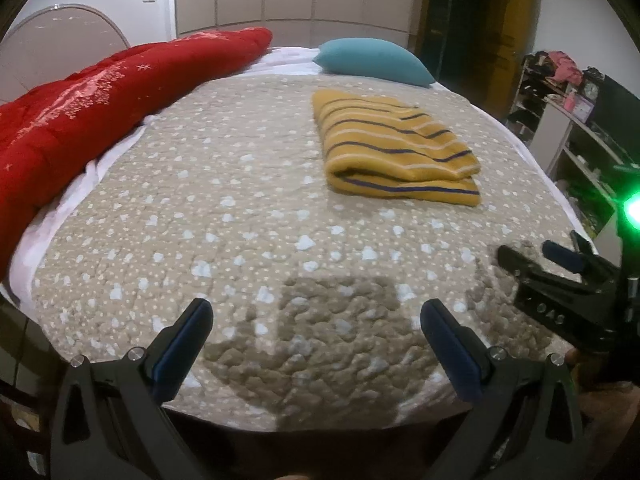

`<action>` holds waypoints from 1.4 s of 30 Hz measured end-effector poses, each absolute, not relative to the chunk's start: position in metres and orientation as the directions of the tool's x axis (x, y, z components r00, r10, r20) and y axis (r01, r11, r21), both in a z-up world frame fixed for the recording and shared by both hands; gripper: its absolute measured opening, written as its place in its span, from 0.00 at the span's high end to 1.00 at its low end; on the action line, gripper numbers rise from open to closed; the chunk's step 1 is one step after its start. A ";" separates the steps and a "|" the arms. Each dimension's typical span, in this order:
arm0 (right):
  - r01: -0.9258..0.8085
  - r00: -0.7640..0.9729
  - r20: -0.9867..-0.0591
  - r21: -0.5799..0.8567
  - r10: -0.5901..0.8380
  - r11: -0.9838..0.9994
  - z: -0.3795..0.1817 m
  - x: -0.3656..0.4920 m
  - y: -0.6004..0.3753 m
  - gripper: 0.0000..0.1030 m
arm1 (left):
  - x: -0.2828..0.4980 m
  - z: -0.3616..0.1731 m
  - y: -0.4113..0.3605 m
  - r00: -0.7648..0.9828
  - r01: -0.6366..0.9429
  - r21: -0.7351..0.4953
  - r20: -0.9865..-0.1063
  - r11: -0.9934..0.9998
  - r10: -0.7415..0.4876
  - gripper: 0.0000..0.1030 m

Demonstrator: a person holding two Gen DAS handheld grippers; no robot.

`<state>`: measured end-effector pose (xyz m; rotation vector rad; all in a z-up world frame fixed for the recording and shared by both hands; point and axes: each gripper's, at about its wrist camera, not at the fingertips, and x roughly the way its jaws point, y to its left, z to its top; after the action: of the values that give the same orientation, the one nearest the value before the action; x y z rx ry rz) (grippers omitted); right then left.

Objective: Fold small clothes

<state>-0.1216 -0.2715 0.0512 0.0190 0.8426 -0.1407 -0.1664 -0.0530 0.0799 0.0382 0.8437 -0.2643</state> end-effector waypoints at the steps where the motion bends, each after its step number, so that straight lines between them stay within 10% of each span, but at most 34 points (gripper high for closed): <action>1: 0.131 0.655 -0.746 -0.039 -0.117 0.991 0.050 -0.121 -0.271 0.27 | -0.167 0.080 -0.054 0.631 0.252 -0.080 -0.742 0.964 -0.226 0.00; 42: 0.117 0.656 -0.741 -0.088 -0.143 0.989 0.047 -0.126 -0.257 0.24 | -0.166 0.075 -0.053 0.628 0.251 -0.071 -0.747 0.965 -0.218 0.00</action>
<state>-0.1259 -0.2570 0.0473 -0.0336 0.8426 -0.1472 -0.1660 -0.0534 0.0755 0.0417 0.8507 -0.2691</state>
